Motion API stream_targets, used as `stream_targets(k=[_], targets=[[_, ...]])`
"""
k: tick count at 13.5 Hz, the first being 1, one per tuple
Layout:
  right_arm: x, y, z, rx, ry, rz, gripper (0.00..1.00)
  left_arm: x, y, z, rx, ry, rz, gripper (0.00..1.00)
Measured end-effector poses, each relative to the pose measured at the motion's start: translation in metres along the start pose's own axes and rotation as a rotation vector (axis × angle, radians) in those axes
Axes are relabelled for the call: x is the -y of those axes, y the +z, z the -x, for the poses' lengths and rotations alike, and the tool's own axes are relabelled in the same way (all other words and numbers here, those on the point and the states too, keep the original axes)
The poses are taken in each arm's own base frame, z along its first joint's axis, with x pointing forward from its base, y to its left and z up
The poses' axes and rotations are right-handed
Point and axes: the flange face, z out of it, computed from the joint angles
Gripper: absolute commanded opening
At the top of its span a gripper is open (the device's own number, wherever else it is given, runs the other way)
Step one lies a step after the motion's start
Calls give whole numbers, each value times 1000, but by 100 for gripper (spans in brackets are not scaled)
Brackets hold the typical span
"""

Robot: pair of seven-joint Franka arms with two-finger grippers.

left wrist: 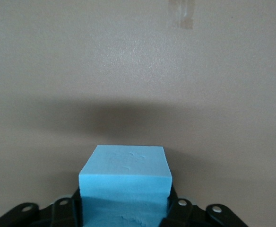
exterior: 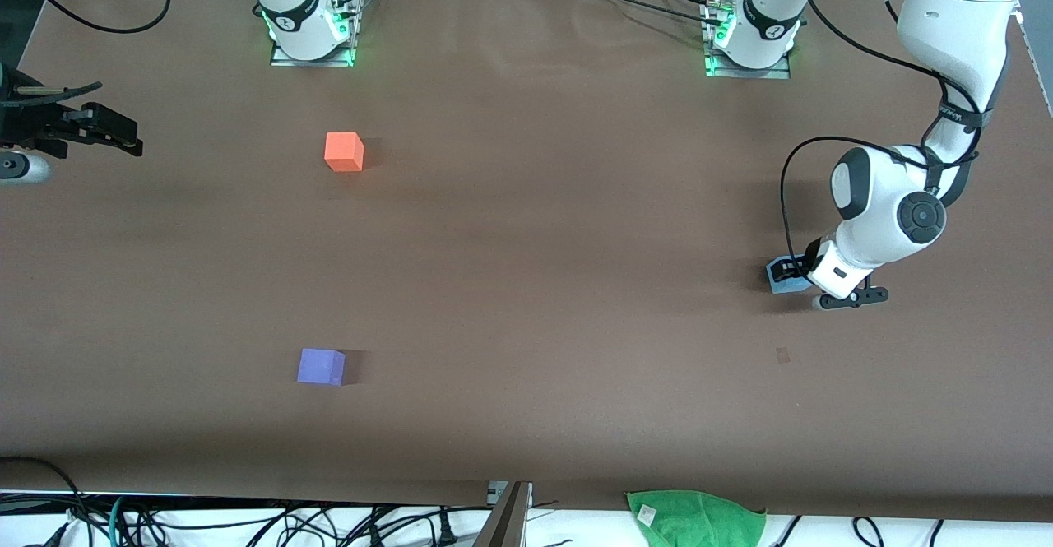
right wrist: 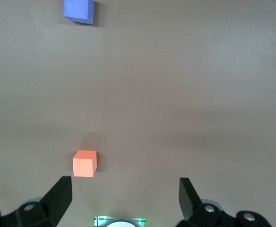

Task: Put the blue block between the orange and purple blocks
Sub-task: 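Close the left gripper on the light-blue cube and lift it, then carry the light-blue cube with the left gripper toward the table middle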

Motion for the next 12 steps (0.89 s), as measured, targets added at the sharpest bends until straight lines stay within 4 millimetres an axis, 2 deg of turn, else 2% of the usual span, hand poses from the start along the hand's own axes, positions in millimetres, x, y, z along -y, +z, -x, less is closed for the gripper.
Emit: stream_targets(k=[1,3,4,5,7,10,12], targets=[[0,0,0,0,0,-1,100,0,-1,-1,-2,0,0,0],[1,0,0,0,-1,-6,100,-4,-6,-3,-12,6,4,0],[1,0,0,0,-1,-7,100,-12,-14,-4,-13,18,8,0],[0,0,0,0,0,-7,100,-28,-27,-3,0,44,16,0],[0,0,0,0,1,-8,100,-78,-67,5,22,86,34,0],[-1,0,0,0,2,-8,100,-174,-133,23,46,52,59,0],[-1,0,0,0,3,-8,100,-246,-152,48,43,24,72,0]])
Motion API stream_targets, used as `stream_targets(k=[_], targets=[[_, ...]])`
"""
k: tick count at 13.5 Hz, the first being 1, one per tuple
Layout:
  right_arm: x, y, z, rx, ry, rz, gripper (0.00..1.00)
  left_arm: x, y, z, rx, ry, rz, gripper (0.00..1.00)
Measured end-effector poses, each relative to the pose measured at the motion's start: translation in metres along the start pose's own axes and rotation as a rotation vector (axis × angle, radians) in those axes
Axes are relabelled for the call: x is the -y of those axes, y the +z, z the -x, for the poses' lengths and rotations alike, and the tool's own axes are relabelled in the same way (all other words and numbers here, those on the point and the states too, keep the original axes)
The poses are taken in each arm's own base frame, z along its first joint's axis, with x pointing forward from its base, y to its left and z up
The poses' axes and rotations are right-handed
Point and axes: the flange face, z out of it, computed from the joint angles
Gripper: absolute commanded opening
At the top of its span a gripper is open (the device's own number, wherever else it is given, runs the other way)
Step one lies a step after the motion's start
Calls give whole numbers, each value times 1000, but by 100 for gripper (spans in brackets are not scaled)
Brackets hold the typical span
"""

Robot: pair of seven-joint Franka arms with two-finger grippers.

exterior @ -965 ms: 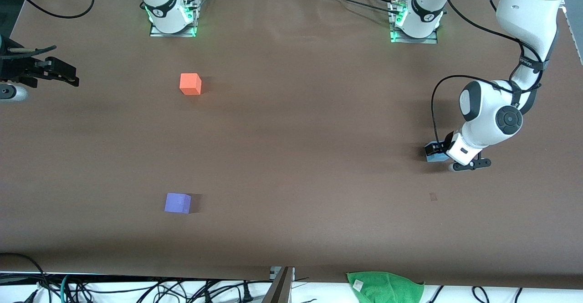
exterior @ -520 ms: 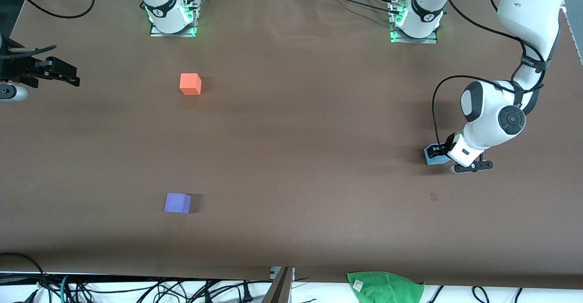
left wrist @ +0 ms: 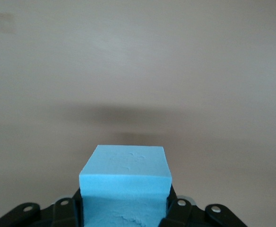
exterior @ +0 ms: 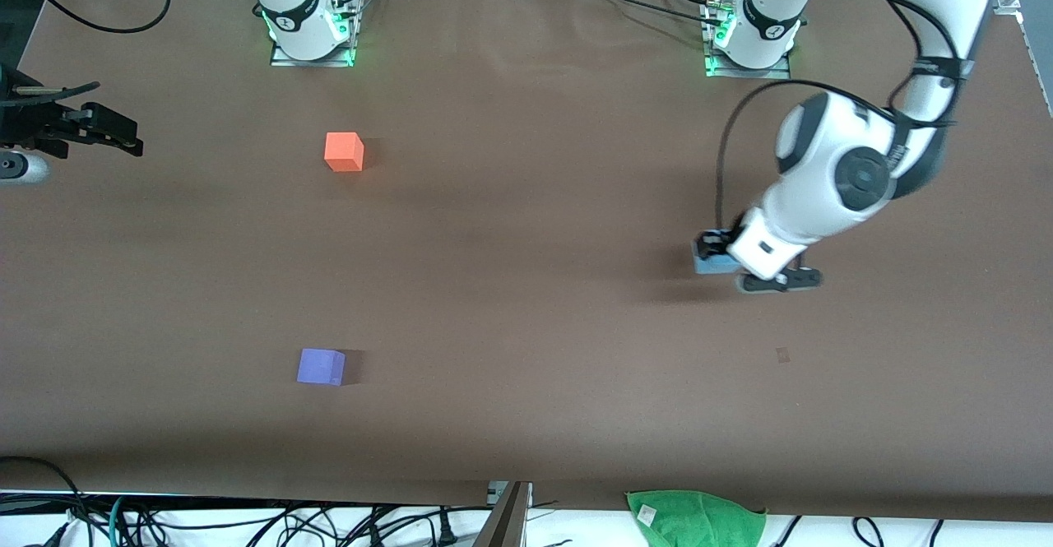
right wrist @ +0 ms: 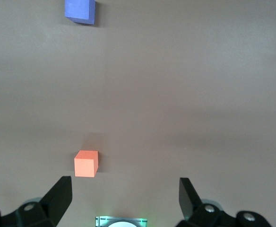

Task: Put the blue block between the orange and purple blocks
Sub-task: 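Carry the light-blue cube with the left gripper toward the table middle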

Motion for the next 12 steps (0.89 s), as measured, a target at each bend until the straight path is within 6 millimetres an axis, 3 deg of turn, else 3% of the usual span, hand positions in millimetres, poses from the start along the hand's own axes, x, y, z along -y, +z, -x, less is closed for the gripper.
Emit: stream_targets(k=[3,5,6,8,12], targets=[[-1,0,0,0,1,0,100,-121,14,51,12,-105,27,0],[-1,0,0,0,2,0,100,-195,48,86,55,-134,38,0],[-1,0,0,0,2,0,100,-223,68,99,77,-140,42,0],[-1,0,0,0,2,0,100,-259,107,107,83,-166,67,0],[0,2,-1,2,2,-16,100,-286,193,115,-1,-170,44,0]])
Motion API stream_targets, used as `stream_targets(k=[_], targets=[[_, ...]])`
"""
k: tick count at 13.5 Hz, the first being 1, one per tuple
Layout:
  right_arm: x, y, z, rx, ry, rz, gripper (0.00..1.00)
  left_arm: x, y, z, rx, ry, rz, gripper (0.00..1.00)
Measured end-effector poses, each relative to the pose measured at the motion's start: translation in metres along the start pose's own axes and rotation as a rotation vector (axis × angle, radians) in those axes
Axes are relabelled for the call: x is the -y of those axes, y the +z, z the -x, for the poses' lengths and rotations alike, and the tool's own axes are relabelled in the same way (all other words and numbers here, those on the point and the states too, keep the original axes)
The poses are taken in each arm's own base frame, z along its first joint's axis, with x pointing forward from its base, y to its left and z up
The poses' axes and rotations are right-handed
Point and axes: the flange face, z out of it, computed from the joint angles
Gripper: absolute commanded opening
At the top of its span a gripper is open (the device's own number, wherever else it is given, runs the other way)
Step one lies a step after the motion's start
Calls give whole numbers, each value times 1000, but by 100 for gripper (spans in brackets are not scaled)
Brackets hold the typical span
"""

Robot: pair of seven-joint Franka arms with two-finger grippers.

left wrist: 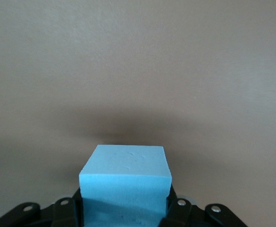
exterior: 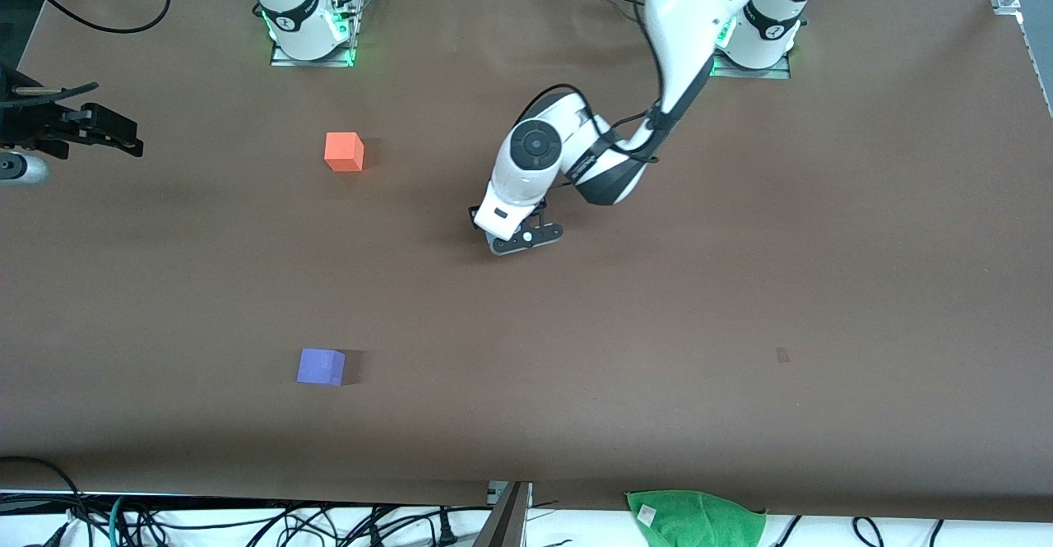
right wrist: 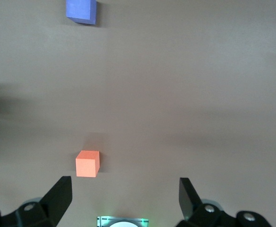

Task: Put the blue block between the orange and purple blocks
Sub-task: 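Carry the light-blue cube with the left gripper toward the table middle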

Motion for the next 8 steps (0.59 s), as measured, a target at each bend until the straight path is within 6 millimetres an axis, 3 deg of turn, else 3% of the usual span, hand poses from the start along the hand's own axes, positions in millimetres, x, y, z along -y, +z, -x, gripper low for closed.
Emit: stream_targets(k=[1,2,4,8], targets=[[-1,1,-1,2,2,-11,100,-4,17,9,-22,14,-23,0],[-3,3,-2,5,6,-20,100,-11,23,17,-55,31,-34,8],[-6,7,-4,11,12,-24,100,-22,19,29,-91,57,-36,100],[-7,24,-14,43,12,-28,100,-25,12,24,-153,126,-51,100]])
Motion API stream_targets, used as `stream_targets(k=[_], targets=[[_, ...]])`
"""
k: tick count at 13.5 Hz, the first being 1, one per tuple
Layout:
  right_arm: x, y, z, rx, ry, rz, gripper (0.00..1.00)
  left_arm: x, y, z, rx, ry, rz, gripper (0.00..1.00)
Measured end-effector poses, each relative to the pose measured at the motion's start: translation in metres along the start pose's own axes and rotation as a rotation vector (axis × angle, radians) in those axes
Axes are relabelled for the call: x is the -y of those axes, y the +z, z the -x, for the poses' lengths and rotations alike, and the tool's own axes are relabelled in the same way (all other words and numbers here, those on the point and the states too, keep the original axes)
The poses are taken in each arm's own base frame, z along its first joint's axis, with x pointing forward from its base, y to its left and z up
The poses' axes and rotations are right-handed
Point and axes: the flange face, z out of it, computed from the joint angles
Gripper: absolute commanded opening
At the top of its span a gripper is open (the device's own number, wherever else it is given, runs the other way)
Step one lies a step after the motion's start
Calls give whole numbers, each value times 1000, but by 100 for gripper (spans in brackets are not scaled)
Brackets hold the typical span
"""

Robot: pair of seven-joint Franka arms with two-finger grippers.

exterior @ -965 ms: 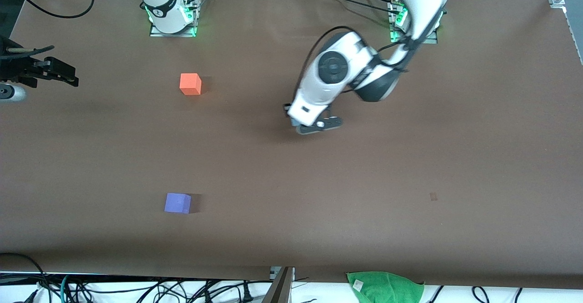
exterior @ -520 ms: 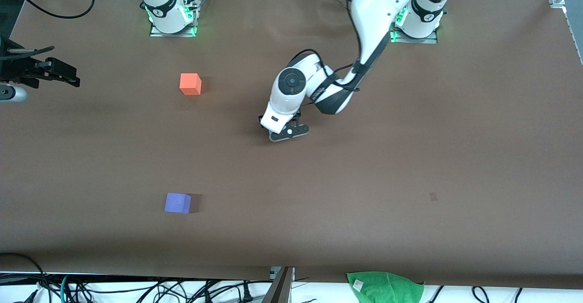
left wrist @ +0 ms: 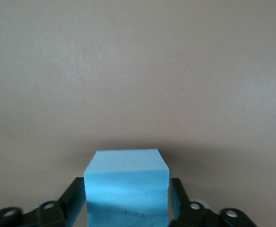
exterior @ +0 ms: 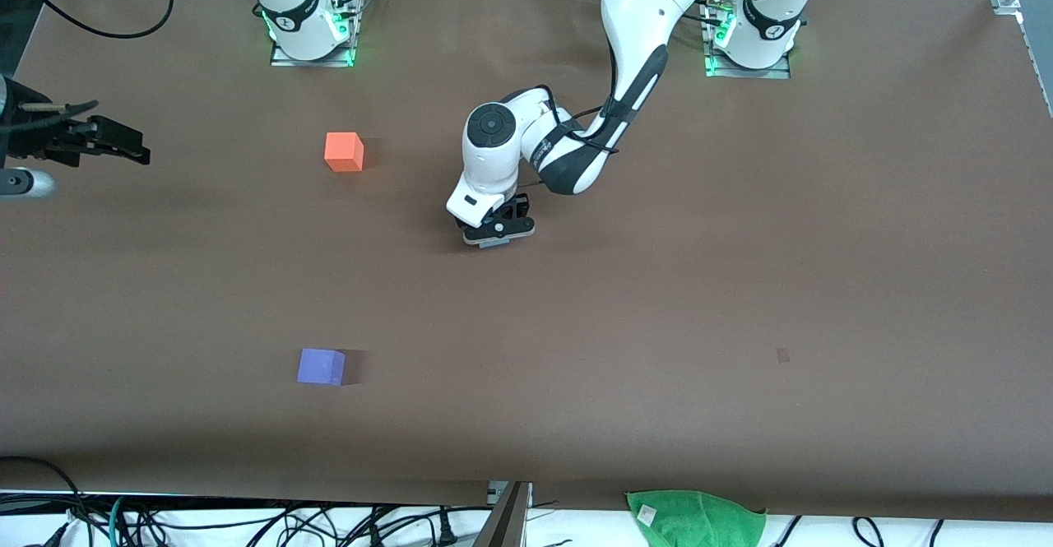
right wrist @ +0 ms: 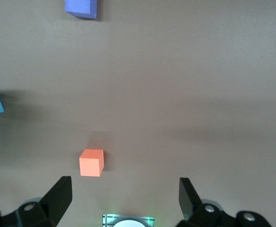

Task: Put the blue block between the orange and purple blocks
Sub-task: 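Carry the light-blue cube with the left gripper toward the table middle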

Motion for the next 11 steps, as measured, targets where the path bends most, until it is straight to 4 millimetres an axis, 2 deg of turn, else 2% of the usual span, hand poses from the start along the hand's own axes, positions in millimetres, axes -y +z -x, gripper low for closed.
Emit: stream_targets(k=[2,4,5,8,10,11], targets=[[-1,11,-7,17,0,-2,100,-4,-17,-11,-26,2,24,100],[0,21,-14,32,-2,-4,100,-5,-47,-28,-53,-14,59,100],[1,24,-17,31,-5,-4,100,0,-66,-43,-65,-34,73,100],[6,31,-30,-2,-17,-3,100,39,-125,-98,-49,-39,46,100],[19,39,-38,-5,-38,-8,100,80,-173,-133,-2,-5,-8,100],[32,44,-44,-12,-58,-8,100,101,-202,-146,22,14,-22,100]])
